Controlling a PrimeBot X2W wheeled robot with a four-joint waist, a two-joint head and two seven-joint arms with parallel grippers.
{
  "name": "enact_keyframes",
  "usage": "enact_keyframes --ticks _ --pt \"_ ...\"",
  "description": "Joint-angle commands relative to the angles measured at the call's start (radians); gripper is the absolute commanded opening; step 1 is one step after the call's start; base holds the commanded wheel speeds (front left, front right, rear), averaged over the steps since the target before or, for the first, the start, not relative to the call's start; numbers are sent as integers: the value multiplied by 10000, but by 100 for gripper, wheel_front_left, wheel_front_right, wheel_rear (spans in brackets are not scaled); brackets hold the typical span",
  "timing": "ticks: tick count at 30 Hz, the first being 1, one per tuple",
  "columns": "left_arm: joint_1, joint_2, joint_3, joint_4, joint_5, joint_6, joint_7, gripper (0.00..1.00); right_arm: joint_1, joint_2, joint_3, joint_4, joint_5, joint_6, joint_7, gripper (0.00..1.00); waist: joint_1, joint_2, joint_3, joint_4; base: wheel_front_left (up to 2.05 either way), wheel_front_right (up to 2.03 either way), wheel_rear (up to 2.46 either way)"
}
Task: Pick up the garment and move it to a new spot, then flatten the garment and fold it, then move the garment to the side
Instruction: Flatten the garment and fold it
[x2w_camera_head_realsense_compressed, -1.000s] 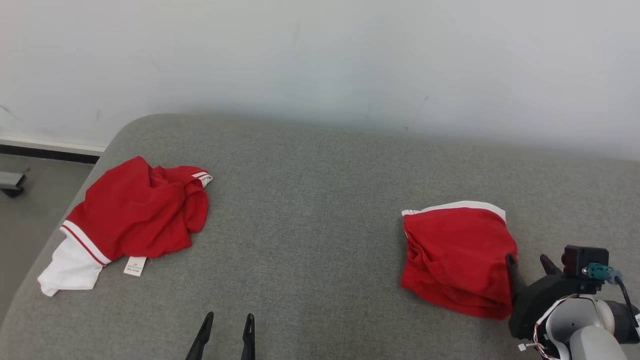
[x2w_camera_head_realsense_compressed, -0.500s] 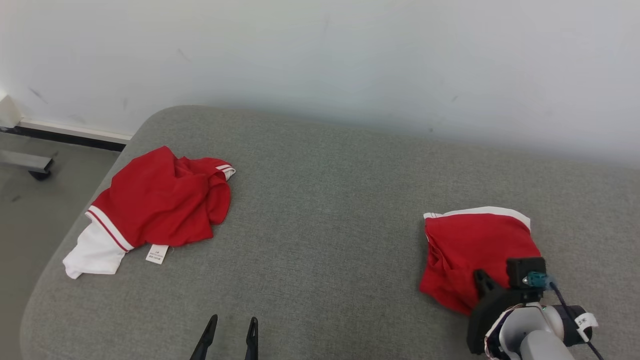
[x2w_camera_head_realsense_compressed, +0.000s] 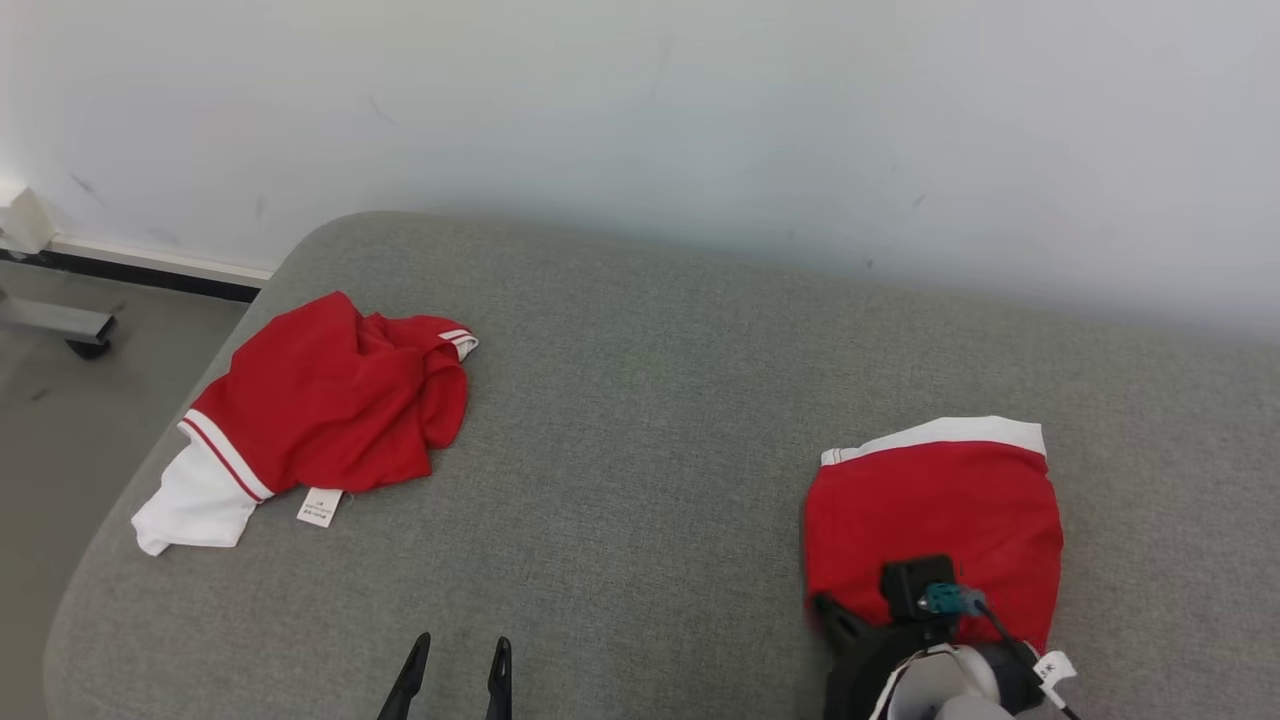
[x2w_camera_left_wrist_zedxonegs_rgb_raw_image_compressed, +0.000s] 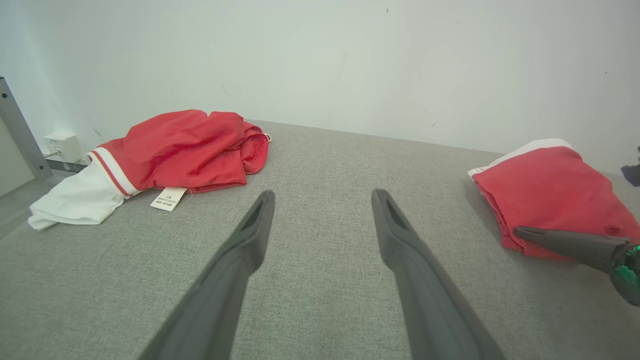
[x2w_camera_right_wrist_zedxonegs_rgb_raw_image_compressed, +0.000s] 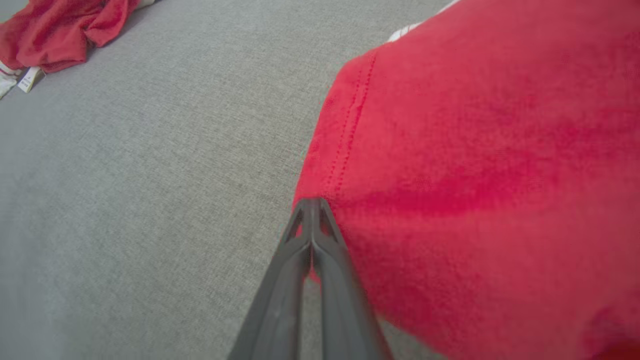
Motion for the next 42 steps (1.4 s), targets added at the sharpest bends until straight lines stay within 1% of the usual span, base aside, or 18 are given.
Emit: enact_keyframes --ticks 1,4,9,10,11,14,18,24,28,31,33,37,42 --pt "75 -12 15 -2 -15 35 -31 100 -68 11 260 -35 250 -24 -89 0 0 0 -15 -61 0 0 0" --pt "107 -14 78 -39 -29 78 -31 100 -134 4 780 -195 772 -25 -227 0 0 0 -48 -210 0 0 0" --pt "148 -12 221 -129 -47 124 -31 100 -157 5 1143 -773 1388 -24 -727 0 0 0 -158 -549 0 0 0" --pt "153 -14 248 -148 -46 141 -31 100 -121 5 1134 -934 1457 -24 -894 47 0 0 -181 -619 0 0 0" --pt "170 -11 301 -169 -60 174 -31 100 -78 4 1089 -1113 1471 -24 -1078 100 0 0 -212 -714 0 0 0" --pt "230 -12 474 -248 -81 213 -31 100 206 1 778 -1607 1363 -24 -1572 100 0 0 -298 -1006 0 0 0" --pt "235 -14 725 -381 -156 294 -31 100 724 4 -71 -2392 873 -24 -2166 100 0 0 -401 -1418 0 0 0" --pt "218 -14 1102 -445 -270 336 -31 100 2024 6 -1737 -4067 -94 -24 -2499 100 0 0 -538 -2044 0 0 0" --pt "194 -12 1362 -546 -328 378 -31 100 2972 11 -2561 -5239 -553 -24 -2594 100 0 0 -631 -2497 0 0 0" --pt "156 -14 1555 -532 -260 309 -31 100 3547 -26 -2877 -5746 -643 -24 -2454 100 0 0 -696 -2787 0 0 0" --pt "156 -13 1686 -438 -232 205 -31 100 3775 -108 -2913 -5964 -633 -24 -2436 100 0 0 -740 -2956 0 0 0" --pt "284 -14 1920 -135 -209 -43 -31 100 4175 -355 -2926 -5996 -420 -24 -2342 100 0 0 -844 -3248 0 0 0" --pt "348 -11 2296 460 -206 -296 -31 100 4249 -648 -2914 -5826 -149 -24 -2351 100 0 0 -919 -3392 0 0 0"
